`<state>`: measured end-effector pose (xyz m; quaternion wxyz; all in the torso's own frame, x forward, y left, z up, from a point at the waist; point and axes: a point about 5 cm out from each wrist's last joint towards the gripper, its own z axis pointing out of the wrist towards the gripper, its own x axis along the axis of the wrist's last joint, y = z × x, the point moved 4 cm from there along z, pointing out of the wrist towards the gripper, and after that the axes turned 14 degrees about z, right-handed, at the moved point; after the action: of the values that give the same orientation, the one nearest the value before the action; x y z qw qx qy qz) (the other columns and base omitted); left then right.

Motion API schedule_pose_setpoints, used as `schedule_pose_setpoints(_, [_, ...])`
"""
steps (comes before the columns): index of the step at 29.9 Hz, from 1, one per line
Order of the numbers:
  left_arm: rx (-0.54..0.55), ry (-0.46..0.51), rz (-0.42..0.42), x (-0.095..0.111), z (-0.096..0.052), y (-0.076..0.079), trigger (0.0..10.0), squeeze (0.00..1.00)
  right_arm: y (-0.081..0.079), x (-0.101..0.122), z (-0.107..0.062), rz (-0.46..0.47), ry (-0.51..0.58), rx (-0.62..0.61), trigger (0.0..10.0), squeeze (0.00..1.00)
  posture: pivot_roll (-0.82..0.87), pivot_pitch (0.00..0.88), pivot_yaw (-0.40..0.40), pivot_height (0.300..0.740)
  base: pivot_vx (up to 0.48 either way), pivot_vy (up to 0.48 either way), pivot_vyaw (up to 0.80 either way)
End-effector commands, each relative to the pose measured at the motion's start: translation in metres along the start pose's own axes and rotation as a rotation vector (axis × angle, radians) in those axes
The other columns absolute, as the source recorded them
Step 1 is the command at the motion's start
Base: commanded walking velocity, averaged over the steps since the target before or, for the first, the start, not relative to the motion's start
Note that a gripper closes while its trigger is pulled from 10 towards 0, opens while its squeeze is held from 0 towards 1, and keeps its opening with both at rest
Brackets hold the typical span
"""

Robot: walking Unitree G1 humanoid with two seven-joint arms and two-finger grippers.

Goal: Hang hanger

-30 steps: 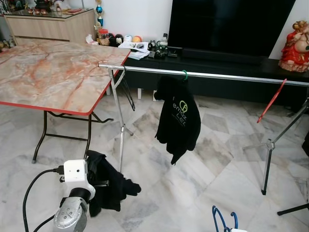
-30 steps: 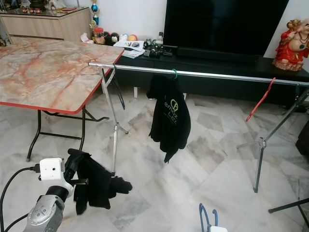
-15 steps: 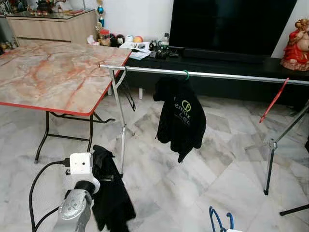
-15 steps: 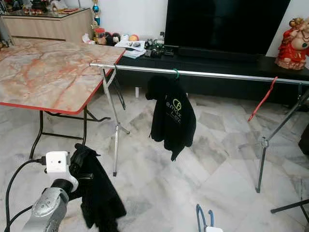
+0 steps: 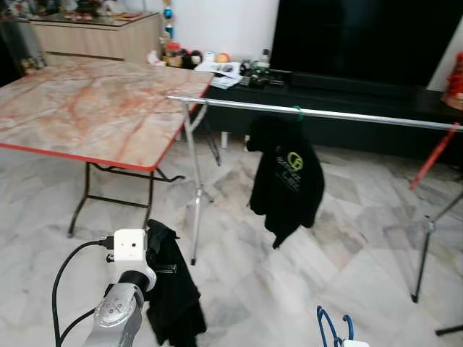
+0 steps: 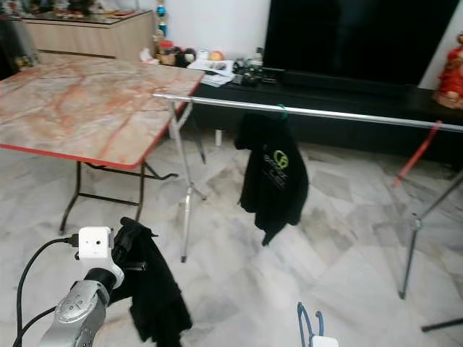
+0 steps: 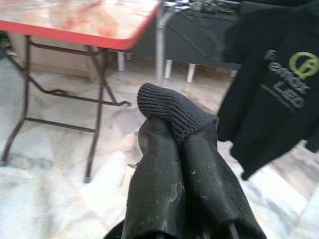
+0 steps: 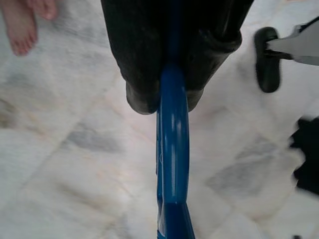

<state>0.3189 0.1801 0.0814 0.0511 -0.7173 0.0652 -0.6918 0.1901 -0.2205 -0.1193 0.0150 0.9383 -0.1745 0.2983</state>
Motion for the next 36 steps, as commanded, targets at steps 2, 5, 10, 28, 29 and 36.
schedule_pose_setpoints(2, [0.000, 0.040, 0.007, 0.013, 0.003, -0.002, 10.0, 0.00, -0.005, 0.004, 0.001, -0.002, 0.008, 0.013, 10.0, 0.00, 0.16, 0.008, -0.020, 0.740, 0.000, 0.480, 0.00])
schedule_pose_setpoints(5, [-0.003, 0.038, 0.009, 0.013, 0.003, -0.001, 10.0, 0.00, -0.007, 0.003, 0.001, -0.012, 0.004, 0.019, 10.0, 0.00, 0.16, 0.009, -0.020, 0.740, 0.000, 0.480, 0.00])
schedule_pose_setpoints(10, [-0.005, 0.038, 0.008, 0.013, 0.003, -0.002, 10.0, 0.00, -0.011, -0.002, 0.000, -0.007, 0.002, 0.030, 10.0, 0.00, 0.17, 0.010, -0.019, 0.740, 0.000, 0.480, 0.00])
schedule_pose_setpoints(28, [-0.014, 0.042, -0.003, 0.016, 0.004, 0.000, 10.0, 0.00, -0.016, -0.001, 0.001, -0.012, 0.008, 0.036, 10.0, 0.00, 0.17, 0.007, -0.023, 0.740, 0.000, 0.480, 0.00])
schedule_pose_setpoints(29, [-0.014, 0.042, -0.003, 0.016, 0.004, 0.000, 10.0, 0.00, -0.016, -0.001, 0.001, -0.013, 0.008, 0.036, 10.0, 0.00, 0.17, 0.007, -0.023, 0.740, 0.000, 0.480, 0.00])
schedule_pose_setpoints(36, [-0.013, 0.041, -0.004, 0.017, 0.003, 0.000, 10.0, 0.00, -0.016, -0.001, 0.001, -0.015, 0.008, 0.038, 10.0, 0.00, 0.17, 0.008, -0.023, 0.740, 0.000, 0.480, 0.00])
